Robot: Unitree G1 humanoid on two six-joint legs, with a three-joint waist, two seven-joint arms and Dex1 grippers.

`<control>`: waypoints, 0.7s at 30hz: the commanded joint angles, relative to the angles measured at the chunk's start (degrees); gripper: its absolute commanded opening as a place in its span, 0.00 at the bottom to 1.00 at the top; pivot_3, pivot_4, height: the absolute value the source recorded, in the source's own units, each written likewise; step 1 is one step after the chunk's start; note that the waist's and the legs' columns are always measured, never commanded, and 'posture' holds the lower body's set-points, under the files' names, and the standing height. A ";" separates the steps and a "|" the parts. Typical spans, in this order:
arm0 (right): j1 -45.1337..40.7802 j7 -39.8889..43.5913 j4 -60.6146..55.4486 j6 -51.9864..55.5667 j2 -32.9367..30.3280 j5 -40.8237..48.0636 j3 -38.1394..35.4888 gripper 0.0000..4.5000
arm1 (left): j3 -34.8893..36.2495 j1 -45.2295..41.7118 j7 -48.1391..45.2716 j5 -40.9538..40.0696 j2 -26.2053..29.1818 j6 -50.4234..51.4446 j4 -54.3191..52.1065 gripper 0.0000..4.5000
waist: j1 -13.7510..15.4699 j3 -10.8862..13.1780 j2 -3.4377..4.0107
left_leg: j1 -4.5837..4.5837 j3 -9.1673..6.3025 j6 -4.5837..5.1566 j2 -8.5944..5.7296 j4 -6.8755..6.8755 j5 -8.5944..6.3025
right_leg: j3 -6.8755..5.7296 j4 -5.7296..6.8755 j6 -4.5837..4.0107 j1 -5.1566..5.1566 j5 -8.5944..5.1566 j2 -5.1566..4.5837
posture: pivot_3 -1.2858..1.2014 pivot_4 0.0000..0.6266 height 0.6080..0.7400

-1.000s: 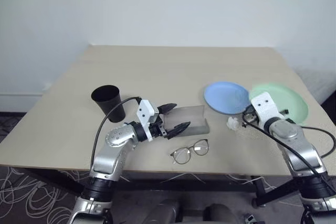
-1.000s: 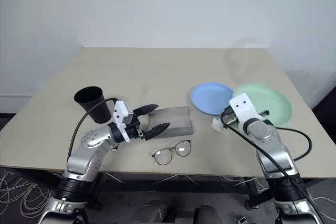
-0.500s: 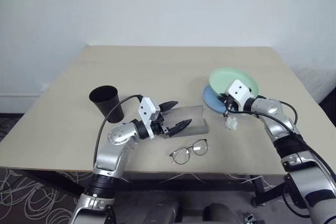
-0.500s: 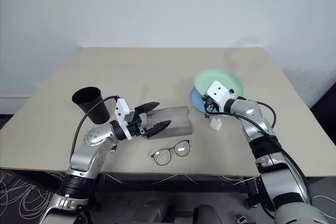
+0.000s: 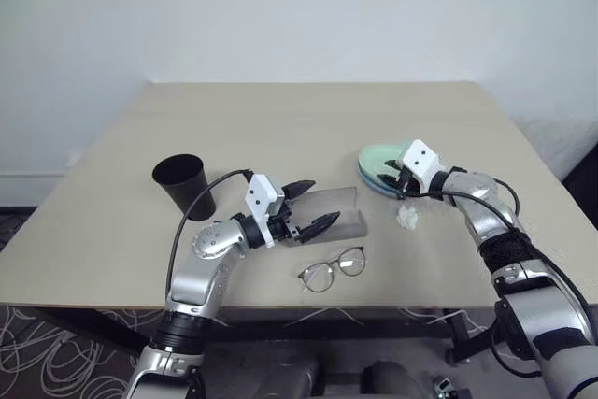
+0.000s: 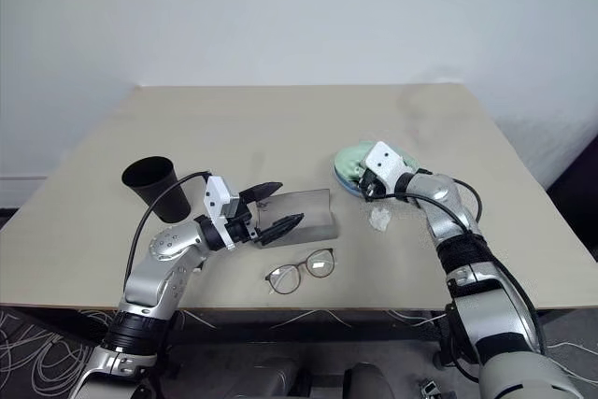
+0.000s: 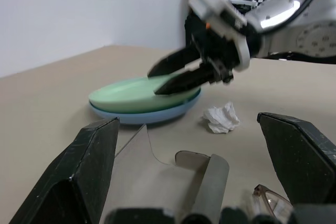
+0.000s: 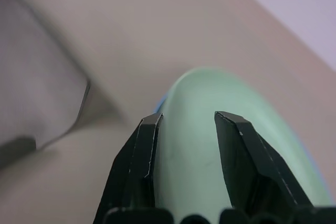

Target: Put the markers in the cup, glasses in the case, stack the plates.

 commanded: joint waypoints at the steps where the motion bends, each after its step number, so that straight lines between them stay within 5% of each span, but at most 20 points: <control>1: 1.39 4.51 -10.40 9.64 -3.69 4.31 -3.16 0.37 | 0.43 -1.51 -0.07 -0.05 -0.05 -1.24 -0.95 1.00 | 0.09 0.00 0.00 | 0.00 0.00 0.01 0.00 0.00 0.00 | 0.00 -0.01 0.00 0.00 0.00 -0.01 | 0.52 0.00 0.96; 11: 8.85 12.60 -22.26 23.54 -11.77 6.94 -2.62 0.37 | -0.07 -2.35 -0.40 0.17 -0.77 -1.80 0.20 1.00 | 0.12 -0.01 -0.01 | -0.03 0.03 0.03 0.06 0.03 -0.02 | 0.00 -0.03 0.02 0.00 0.00 -0.06 | 0.52 0.00 0.96; 16: 11.53 12.89 -25.05 25.78 -11.86 6.91 -2.19 0.73 | -0.12 -2.51 -0.49 0.19 -0.91 -2.04 0.44 1.00 | 0.05 -0.01 -0.01 | -0.04 0.06 0.03 0.07 0.08 -0.02 | 0.02 -0.02 0.02 -0.01 0.03 -0.06 | 0.52 0.00 0.96; 21: 13.04 12.63 -26.08 27.32 -11.60 6.20 -0.96 0.73 | -0.13 -2.52 -0.56 0.30 -1.02 -2.26 0.66 1.00 | 0.11 -0.01 -0.02 | -0.04 0.06 0.03 0.10 0.16 -0.02 | -0.01 -0.03 0.08 0.04 0.05 -0.05 | 0.52 0.00 0.96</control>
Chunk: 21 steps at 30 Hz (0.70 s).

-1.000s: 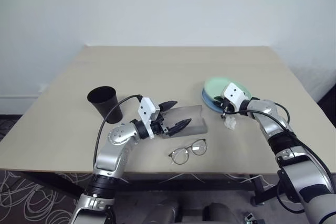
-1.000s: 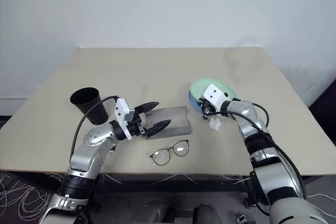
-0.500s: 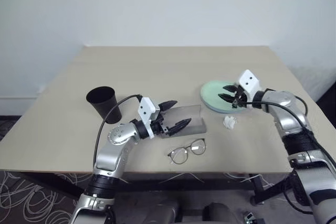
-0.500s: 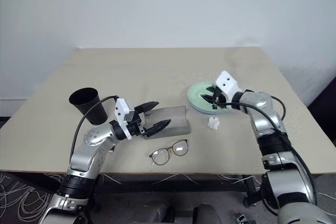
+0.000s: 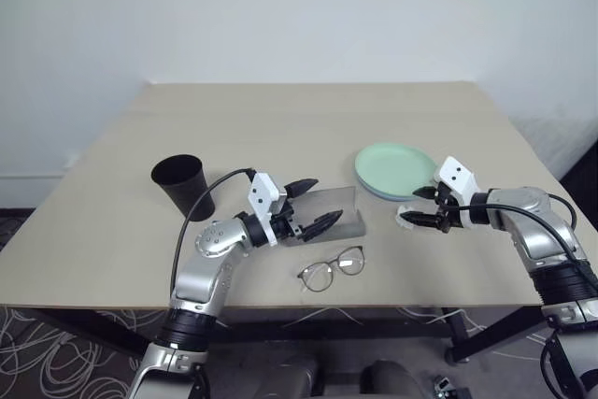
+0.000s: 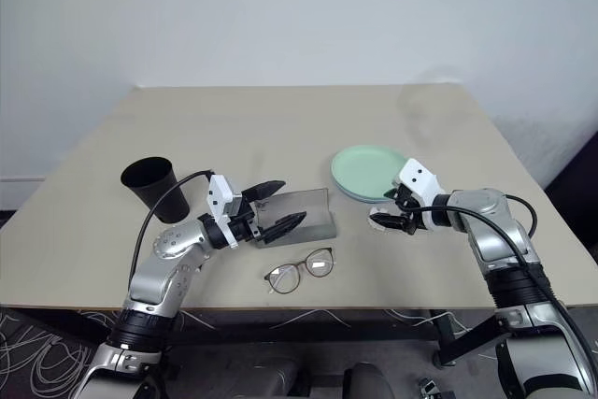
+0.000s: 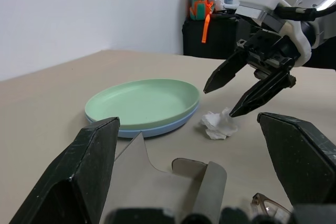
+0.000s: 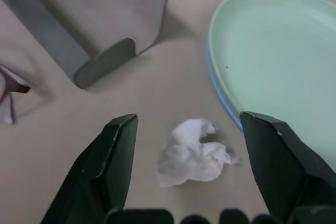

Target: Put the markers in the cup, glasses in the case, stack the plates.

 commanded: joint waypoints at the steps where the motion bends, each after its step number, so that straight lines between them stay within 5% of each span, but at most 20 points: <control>1: -0.28 -0.94 -1.25 0.61 0.02 -0.14 0.01 0.73 | 0.11 -1.72 -0.17 0.27 -0.03 -1.32 -0.80 1.00 | 0.00 0.00 0.00 | -0.01 0.00 0.00 0.00 0.02 0.00 | 0.00 0.00 0.02 0.01 0.00 0.00 | 0.52 0.00 0.96; 10: -1.39 -5.72 4.40 1.60 2.72 -2.86 2.17 0.73 | -0.02 -1.91 -0.35 0.40 -0.18 -1.53 -0.56 1.00 | 0.01 0.00 -0.01 | -0.02 0.00 0.00 0.00 0.06 0.00 | 0.00 0.00 -0.02 0.00 0.06 0.01 | 0.52 0.00 0.96; 14: -1.54 -5.92 4.96 1.48 2.78 -3.09 2.07 0.53 | -0.02 -2.00 -0.35 0.42 -0.17 -1.61 -0.46 1.00 | 0.00 0.00 -0.01 | -0.02 0.00 0.00 0.00 0.06 0.00 | 0.00 0.00 -0.02 0.00 0.06 0.02 | 0.52 0.00 0.96; 21: -1.38 -4.31 2.82 1.08 1.35 -2.76 1.80 0.01 | -0.12 -2.25 -0.45 0.46 -0.22 -1.77 -0.05 1.00 | 0.00 0.00 -0.01 | -0.02 0.00 0.00 0.00 0.07 0.00 | 0.00 0.00 -0.01 0.00 0.06 0.02 | 0.52 0.00 0.96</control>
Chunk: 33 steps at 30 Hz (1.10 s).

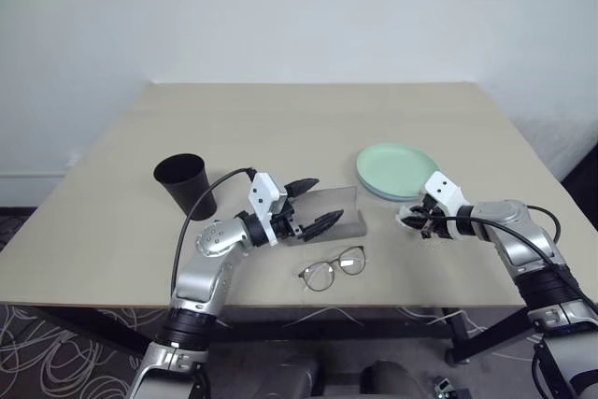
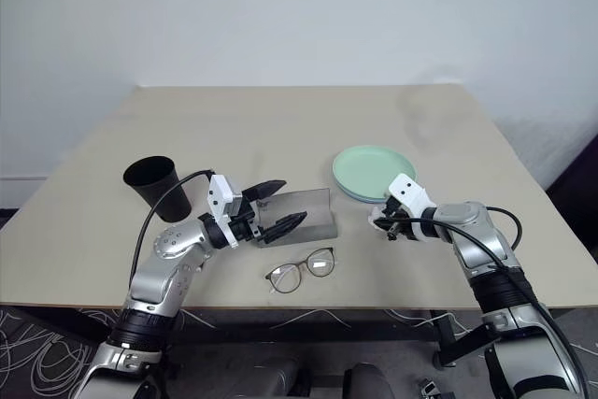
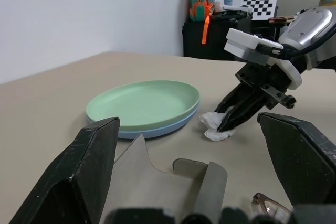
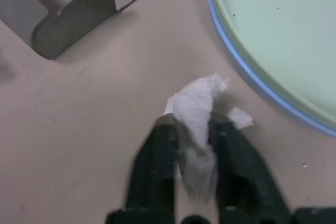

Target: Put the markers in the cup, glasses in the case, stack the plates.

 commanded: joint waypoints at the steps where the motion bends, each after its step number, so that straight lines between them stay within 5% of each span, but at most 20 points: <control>1: -1.26 1.47 -3.18 -0.97 -1.63 0.52 -1.00 0.01 | -0.08 -1.84 -0.15 0.34 -0.14 -1.10 -0.80 1.00 | -0.01 0.00 0.00 | 0.00 0.00 0.00 0.00 0.00 0.00 | 0.00 0.00 0.00 0.00 0.00 0.00 | 0.52 0.00 0.96; 11: -9.64 -0.99 -0.43 -3.08 -0.13 2.18 -4.78 0.01 | -0.71 -1.63 -0.18 1.84 0.58 -0.91 -0.07 1.00 | -0.13 0.01 0.01 | 0.00 0.01 0.00 0.01 0.01 0.00 | 0.03 0.00 0.14 -0.03 -0.05 0.03 | 0.52 0.00 0.96; 19: -19.79 -9.67 23.01 -14.53 5.67 -4.37 -2.17 0.01 | -1.19 -1.79 0.51 3.32 1.01 -0.84 0.94 1.00 | -0.05 -0.01 -0.01 | 0.02 0.03 -0.02 0.05 0.01 0.01 | 0.04 -0.01 -0.13 -0.02 0.11 0.08 | 0.52 0.00 0.96; 22: -22.36 -10.29 30.29 -18.53 7.09 -5.47 -2.00 0.15 | -1.16 -1.44 0.76 3.54 1.11 -0.69 0.70 1.00 | -0.18 -0.01 -0.01 | 0.02 0.10 -0.04 0.05 -0.05 0.02 | 0.15 -0.01 -0.14 -0.08 0.12 0.11 | 0.52 0.00 0.96; 30: -24.34 -11.05 35.69 -25.44 7.44 -5.84 -3.17 0.77 | -0.80 -0.34 1.21 3.07 1.86 0.39 -0.75 1.00 | -0.69 -0.02 0.02 | 0.06 0.12 -0.06 0.05 -0.20 0.04 | 0.27 -0.01 -0.15 -0.15 0.12 0.17 | 0.52 0.00 0.96; 33: -21.67 -6.44 30.56 -28.55 6.87 -2.02 -5.24 0.77 | -0.92 -0.50 1.18 3.03 2.00 0.74 -0.82 1.00 | -0.91 -0.02 0.04 | 0.06 0.12 -0.06 0.05 -0.21 0.04 | 0.29 0.00 -0.15 -0.17 0.12 0.18 | 0.52 0.00 0.96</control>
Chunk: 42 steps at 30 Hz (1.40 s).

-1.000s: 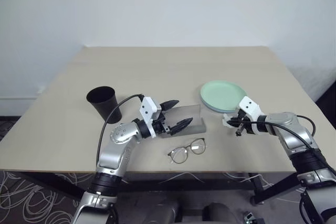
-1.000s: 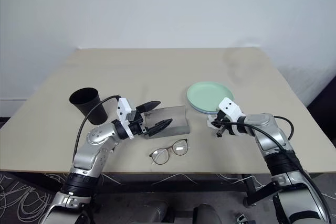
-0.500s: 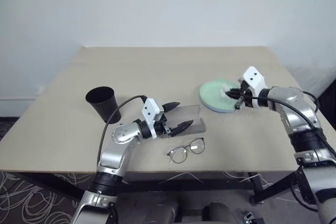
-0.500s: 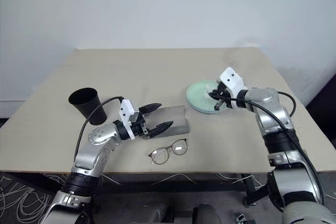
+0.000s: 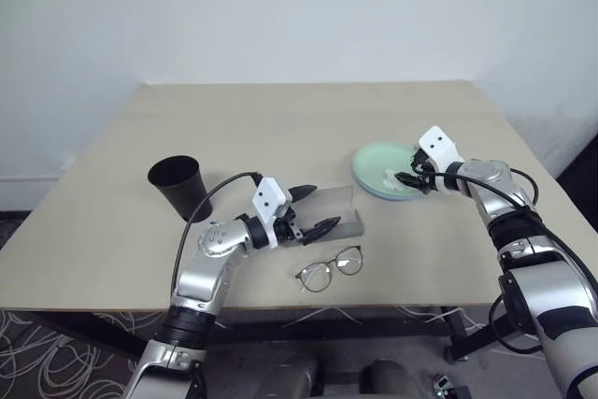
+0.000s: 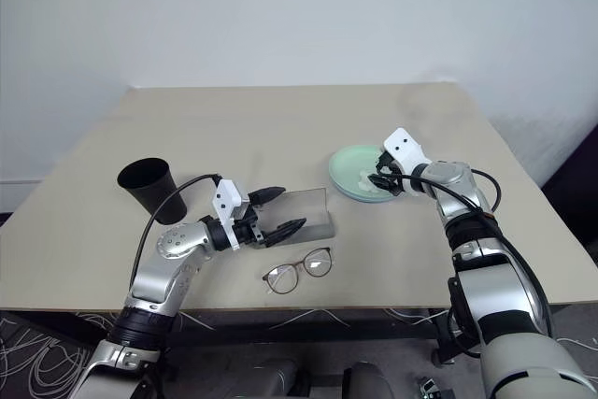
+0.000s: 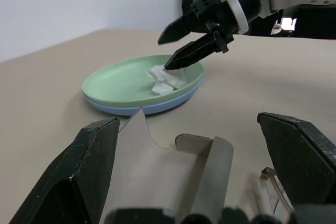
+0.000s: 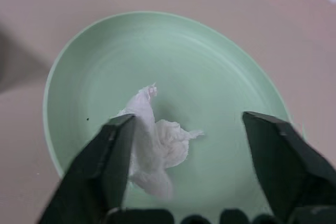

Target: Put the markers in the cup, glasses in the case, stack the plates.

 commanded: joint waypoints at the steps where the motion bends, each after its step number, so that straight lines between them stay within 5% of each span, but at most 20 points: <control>1: 3.31 8.09 -10.83 -4.52 -1.50 6.54 -4.12 0.77 | 0.61 -0.66 -0.08 -0.47 0.50 0.19 -2.74 1.00 | 0.00 0.00 0.00 | 0.00 0.00 0.00 0.00 0.00 0.00 | -0.01 -0.01 0.00 0.00 0.00 0.00 | 0.52 0.00 0.96; 7: 15.99 20.49 -28.59 -3.10 -4.89 14.72 -6.34 0.77 | -0.46 -1.60 -2.36 -0.71 1.99 2.73 -2.78 1.00 | -0.31 0.00 -0.01 | -0.02 -0.01 0.03 0.00 0.04 -0.02 | -0.02 -0.03 0.03 0.05 0.00 -0.03 | 0.52 0.00 0.96; 13: 22.48 23.15 -34.68 -3.69 -6.78 15.57 -5.86 0.77 | -1.22 -3.89 -7.14 -1.80 4.49 6.91 -2.43 1.00 | -0.55 0.00 0.00 | 0.01 -0.02 0.04 0.01 0.10 -0.02 | -0.02 0.01 0.18 0.06 -0.06 -0.01 | 0.52 0.00 0.96; 27: 26.04 20.59 -32.63 -9.55 -5.09 11.80 -3.72 0.77 | -5.45 -9.07 -19.46 -4.49 11.40 21.04 -5.45 1.00 | -0.41 0.01 -0.01 | 0.02 -0.02 0.03 0.08 0.15 -0.02 | 0.02 -0.02 0.12 0.03 0.06 0.09 | 0.52 0.00 0.96; 42: 30.40 14.65 -34.84 -10.49 -2.58 11.26 -3.80 0.77 | -13.15 -10.96 -26.43 0.41 16.18 20.21 -4.06 1.00 | -0.40 0.02 0.02 | 0.04 -0.02 0.02 0.11 0.11 -0.02 | 0.17 -0.01 0.18 0.01 0.02 0.20 | 0.52 0.00 0.96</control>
